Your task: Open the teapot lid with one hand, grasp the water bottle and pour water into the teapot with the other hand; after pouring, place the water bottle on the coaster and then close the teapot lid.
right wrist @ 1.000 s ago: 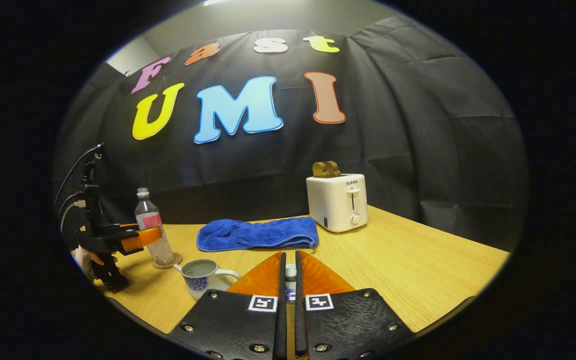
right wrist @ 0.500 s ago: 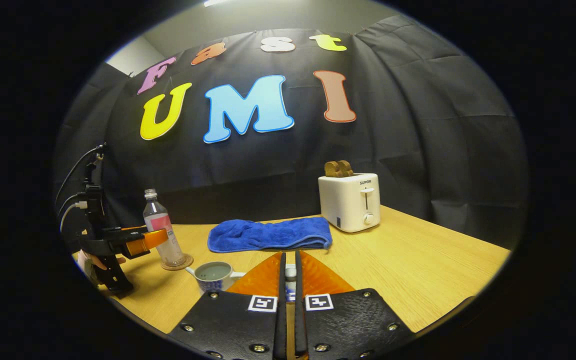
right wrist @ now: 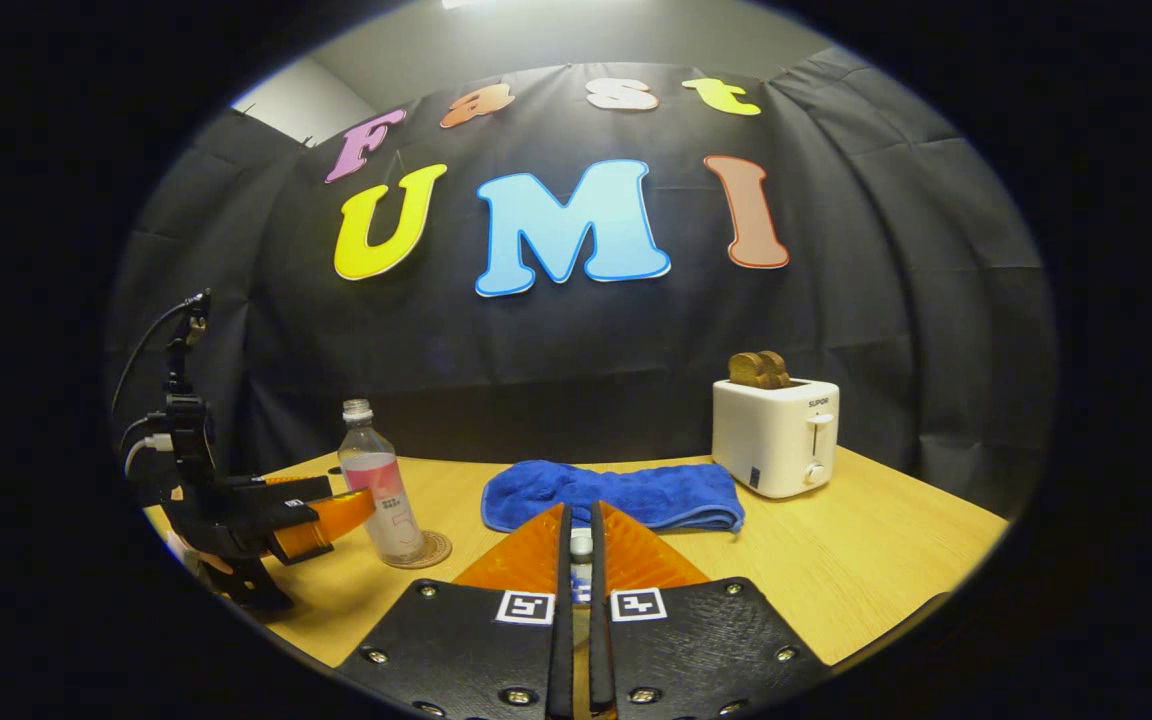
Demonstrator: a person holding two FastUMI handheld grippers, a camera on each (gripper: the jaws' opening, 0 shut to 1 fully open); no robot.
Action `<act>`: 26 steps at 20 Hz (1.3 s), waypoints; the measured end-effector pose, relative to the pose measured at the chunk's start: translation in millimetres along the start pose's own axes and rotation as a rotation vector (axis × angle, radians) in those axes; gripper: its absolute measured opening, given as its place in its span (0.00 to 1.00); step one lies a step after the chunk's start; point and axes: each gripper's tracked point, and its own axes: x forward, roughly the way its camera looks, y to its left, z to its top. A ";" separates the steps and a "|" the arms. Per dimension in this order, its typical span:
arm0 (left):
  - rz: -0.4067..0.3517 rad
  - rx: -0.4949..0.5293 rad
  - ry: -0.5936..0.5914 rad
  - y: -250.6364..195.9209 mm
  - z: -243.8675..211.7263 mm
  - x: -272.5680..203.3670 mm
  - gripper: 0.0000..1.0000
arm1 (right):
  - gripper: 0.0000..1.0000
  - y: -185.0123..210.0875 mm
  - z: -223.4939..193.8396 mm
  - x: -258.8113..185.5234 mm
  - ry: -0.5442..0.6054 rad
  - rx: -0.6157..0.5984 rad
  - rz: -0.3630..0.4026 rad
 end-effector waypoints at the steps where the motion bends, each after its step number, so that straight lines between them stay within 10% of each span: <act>1: -0.002 -0.006 0.003 1.2 -0.1 -0.9 1.00 | 0.06 3.2 -0.6 3.8 0.001 0.001 0.003; 26: 0.039 -0.043 -0.073 3.5 28.9 -70.8 1.00 | 0.06 30.3 -60.2 28.2 0.162 -0.031 0.066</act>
